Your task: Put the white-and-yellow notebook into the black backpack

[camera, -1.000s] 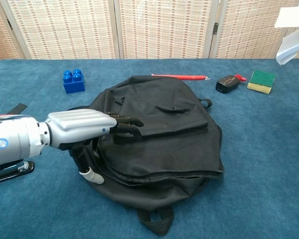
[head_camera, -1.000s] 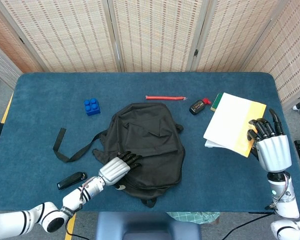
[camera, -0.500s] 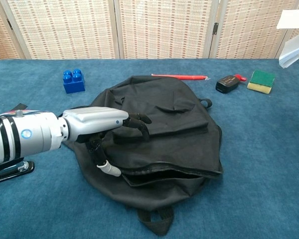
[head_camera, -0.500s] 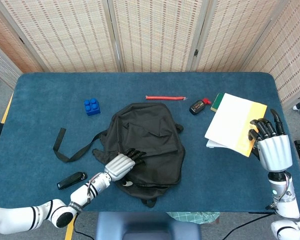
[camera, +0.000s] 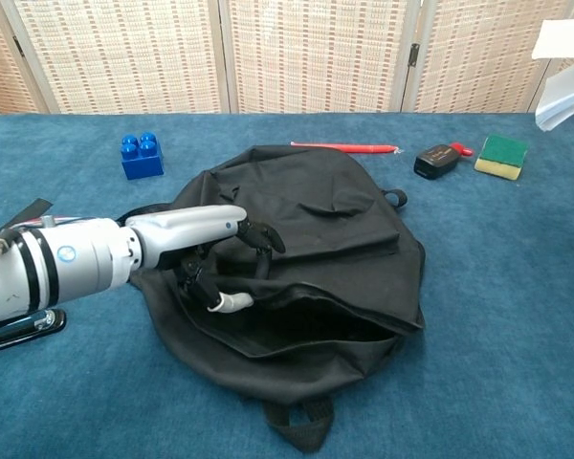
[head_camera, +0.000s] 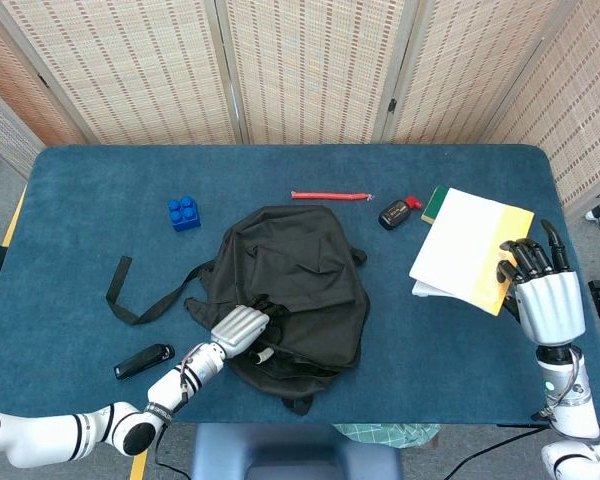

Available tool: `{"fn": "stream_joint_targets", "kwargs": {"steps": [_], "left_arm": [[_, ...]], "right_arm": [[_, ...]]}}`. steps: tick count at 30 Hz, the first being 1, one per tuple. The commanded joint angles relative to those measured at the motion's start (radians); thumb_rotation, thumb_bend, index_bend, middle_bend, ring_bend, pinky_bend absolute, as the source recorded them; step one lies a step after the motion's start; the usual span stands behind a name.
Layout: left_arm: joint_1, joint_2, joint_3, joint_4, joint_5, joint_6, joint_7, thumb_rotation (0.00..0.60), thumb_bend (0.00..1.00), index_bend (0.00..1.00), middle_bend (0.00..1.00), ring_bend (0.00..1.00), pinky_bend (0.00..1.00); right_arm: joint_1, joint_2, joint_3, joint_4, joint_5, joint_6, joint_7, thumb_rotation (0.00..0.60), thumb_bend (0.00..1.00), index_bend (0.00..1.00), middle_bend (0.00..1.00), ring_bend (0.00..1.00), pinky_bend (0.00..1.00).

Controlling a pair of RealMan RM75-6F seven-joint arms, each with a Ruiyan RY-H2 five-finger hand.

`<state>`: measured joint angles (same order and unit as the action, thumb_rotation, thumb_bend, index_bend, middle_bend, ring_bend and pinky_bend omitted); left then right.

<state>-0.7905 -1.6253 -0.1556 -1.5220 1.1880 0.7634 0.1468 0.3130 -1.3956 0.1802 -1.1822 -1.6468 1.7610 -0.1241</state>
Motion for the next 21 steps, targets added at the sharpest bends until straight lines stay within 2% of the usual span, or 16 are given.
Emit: {"fn": "stream_joint_targets", "kwargs": {"steps": [1,5,11,14,21], "left_arm": [[0.012,-0.010,-0.006,0.001,-0.011,0.030,-0.014,0.600,0.52,0.64,0.25,0.22,0.00],[0.021,0.001,-0.027,-0.018,-0.023,0.069,-0.028,0.600,0.54,0.65,0.26,0.23,0.00],[0.007,0.057,-0.096,-0.045,-0.079,0.067,-0.074,0.600,0.54,0.63,0.26,0.23,0.00],[-0.018,0.079,-0.141,-0.028,-0.136,0.048,-0.084,0.600,0.54,0.61,0.26,0.23,0.00],[-0.091,0.093,-0.209,0.044,-0.294,0.015,-0.041,0.600,0.54,0.58,0.26,0.23,0.00]], "right_arm": [[-0.002,0.002,0.001,-0.005,-0.007,0.008,0.005,0.600,0.45,0.71,0.43,0.35,0.12],[-0.006,0.011,-0.007,-0.032,-0.035,0.033,0.030,0.600,0.45,0.71,0.43,0.35,0.12],[-0.015,0.034,-0.038,-0.125,-0.110,0.078,0.087,0.600,0.45,0.71,0.43,0.36,0.12],[-0.019,0.046,-0.062,-0.186,-0.161,0.096,0.117,0.600,0.45,0.71,0.44,0.36,0.12],[-0.013,0.051,-0.123,-0.311,-0.279,0.093,0.163,0.600,0.45,0.71,0.44,0.36,0.13]]}}
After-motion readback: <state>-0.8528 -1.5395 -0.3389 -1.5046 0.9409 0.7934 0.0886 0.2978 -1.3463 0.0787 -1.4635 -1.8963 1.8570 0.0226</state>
